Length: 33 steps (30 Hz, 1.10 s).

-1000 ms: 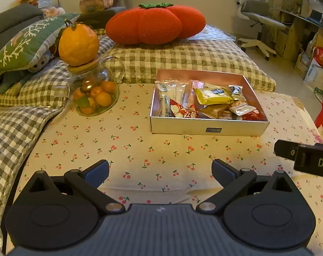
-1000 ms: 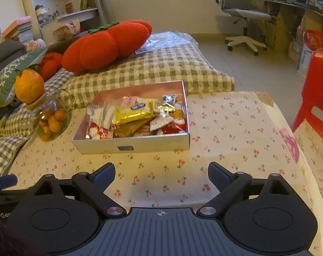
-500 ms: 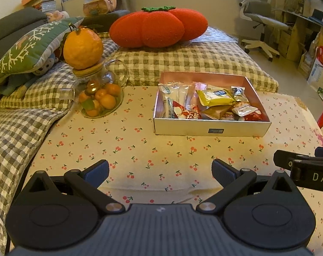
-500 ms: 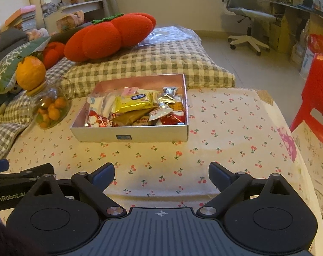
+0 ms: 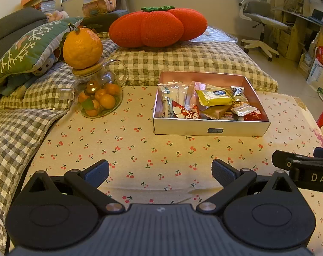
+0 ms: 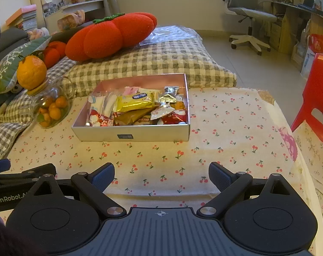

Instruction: Organize snacks

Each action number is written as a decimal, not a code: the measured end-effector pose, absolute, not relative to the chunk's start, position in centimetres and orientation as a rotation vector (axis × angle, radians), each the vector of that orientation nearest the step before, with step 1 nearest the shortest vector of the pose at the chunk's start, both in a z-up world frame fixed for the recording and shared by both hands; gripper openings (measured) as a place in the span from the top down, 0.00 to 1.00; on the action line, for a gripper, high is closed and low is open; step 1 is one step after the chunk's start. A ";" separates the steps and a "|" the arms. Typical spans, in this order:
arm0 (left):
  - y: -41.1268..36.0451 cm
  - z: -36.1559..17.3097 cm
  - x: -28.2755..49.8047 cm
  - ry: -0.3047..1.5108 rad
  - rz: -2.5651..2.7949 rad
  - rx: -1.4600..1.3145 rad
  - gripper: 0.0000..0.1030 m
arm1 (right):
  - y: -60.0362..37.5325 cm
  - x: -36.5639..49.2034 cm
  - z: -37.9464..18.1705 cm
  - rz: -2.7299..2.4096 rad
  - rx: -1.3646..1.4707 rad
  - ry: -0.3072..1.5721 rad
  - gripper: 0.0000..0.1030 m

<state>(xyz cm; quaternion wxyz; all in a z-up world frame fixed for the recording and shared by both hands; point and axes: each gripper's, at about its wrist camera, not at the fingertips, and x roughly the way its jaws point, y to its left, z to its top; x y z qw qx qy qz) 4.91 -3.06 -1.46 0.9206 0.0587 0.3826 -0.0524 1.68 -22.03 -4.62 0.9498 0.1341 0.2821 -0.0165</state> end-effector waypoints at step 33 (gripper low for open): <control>-3.0 -1.6 5.0 0.805 -0.114 0.112 0.00 | -21.9 1.8 -4.7 -0.034 0.277 0.583 0.06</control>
